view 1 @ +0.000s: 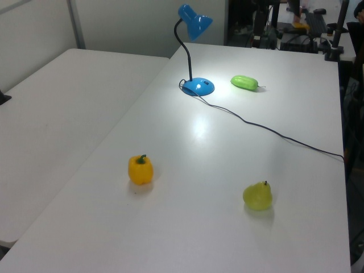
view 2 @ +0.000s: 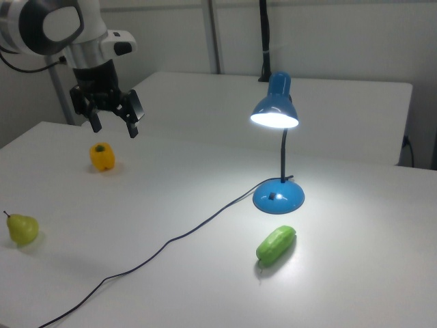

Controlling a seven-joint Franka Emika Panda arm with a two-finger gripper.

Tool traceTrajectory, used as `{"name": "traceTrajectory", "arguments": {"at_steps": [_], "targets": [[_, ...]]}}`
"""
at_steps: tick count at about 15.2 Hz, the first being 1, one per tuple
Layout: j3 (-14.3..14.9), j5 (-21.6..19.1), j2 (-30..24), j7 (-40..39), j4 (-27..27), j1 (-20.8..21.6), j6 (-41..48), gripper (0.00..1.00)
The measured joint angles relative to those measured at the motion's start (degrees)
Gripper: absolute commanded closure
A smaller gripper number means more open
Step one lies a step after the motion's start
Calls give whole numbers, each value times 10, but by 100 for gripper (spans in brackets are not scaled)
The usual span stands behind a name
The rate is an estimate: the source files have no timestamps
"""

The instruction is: Turn off lamp

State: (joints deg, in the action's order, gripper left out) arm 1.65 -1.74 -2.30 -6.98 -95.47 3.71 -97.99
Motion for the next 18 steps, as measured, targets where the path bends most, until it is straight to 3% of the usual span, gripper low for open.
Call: {"name": "traceTrajectory", "arguments": {"at_steps": [11, 18], "targets": [[0, 0, 0, -5, 0, 0, 0, 1], [0, 0, 0, -8, -1, 0, 0, 41]]}}
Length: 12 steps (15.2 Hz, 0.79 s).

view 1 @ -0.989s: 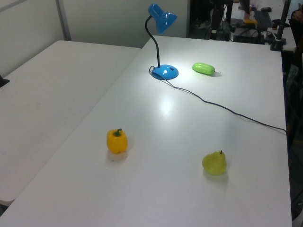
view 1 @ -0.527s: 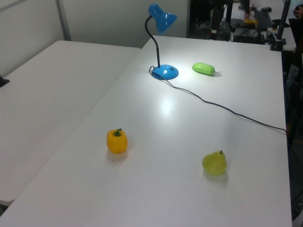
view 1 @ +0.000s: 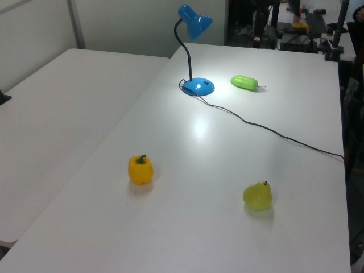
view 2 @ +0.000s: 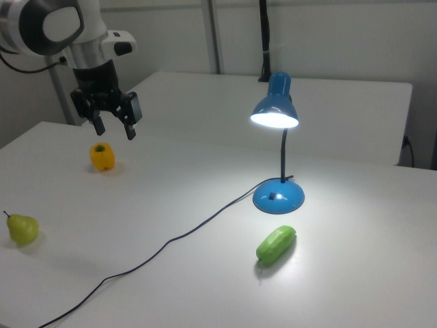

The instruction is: Turn off lamp

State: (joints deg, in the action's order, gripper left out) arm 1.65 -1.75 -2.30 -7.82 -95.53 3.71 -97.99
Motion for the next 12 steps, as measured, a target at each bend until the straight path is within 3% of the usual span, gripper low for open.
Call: {"name": "traceTrajectory", "arguments": {"at_steps": [6, 11, 12], "targets": [[0, 0, 0, -1, 0, 0, 0, 80], [0, 0, 0, -23, -1, 0, 0, 82], [0, 0, 0, -35, -3, 1, 0, 91]]}}
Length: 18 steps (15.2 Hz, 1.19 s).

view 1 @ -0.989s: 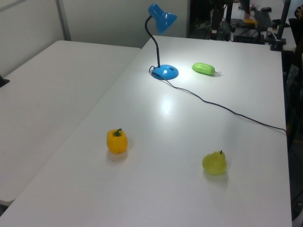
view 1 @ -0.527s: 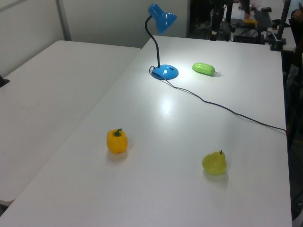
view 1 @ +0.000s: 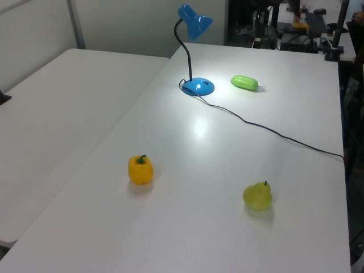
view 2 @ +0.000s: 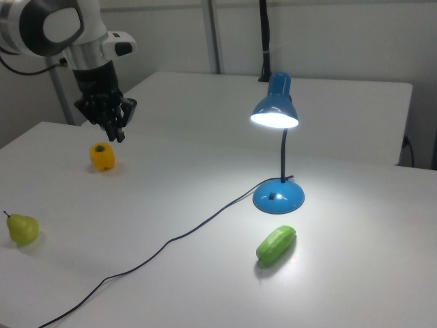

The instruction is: Turn off lamp

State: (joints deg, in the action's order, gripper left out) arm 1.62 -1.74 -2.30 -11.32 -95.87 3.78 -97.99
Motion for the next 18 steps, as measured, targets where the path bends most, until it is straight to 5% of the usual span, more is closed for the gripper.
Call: {"name": "traceTrajectory", "arguments": {"at_steps": [1, 13, 18], "targets": [[0, 0, 0, -10, -3, 0, 0, 100], [2, 0, 10, -33, -42, -15, 0, 100], [38, 0, 31, -85, -61, -29, 0, 100]]}}
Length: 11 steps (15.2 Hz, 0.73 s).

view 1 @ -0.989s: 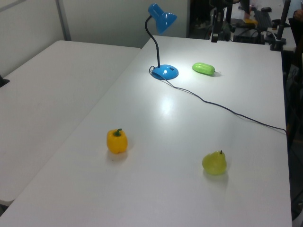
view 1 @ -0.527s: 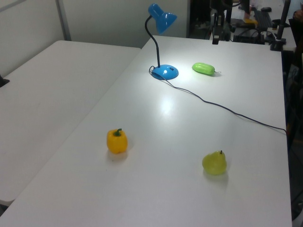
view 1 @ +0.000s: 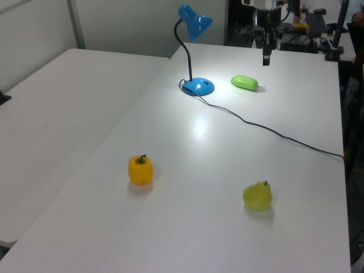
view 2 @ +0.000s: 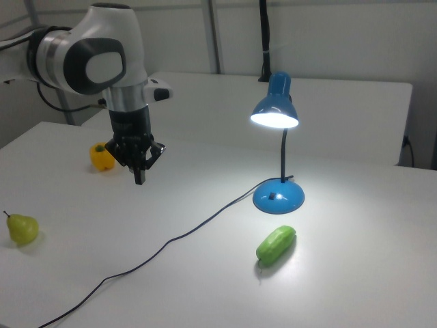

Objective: Turn off lamp
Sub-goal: 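Move the gripper over the blue lamp base toward its switch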

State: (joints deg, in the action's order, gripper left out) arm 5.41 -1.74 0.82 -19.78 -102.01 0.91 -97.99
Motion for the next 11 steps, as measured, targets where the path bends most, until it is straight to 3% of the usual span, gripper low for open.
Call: {"name": "traceTrajectory", "arguments": {"at_steps": [4, 11], "targets": [[29, 0, 23, -38, -11, -1, -45, 100], [51, 0, 99, -52, -24, -20, -250, 100]]}}
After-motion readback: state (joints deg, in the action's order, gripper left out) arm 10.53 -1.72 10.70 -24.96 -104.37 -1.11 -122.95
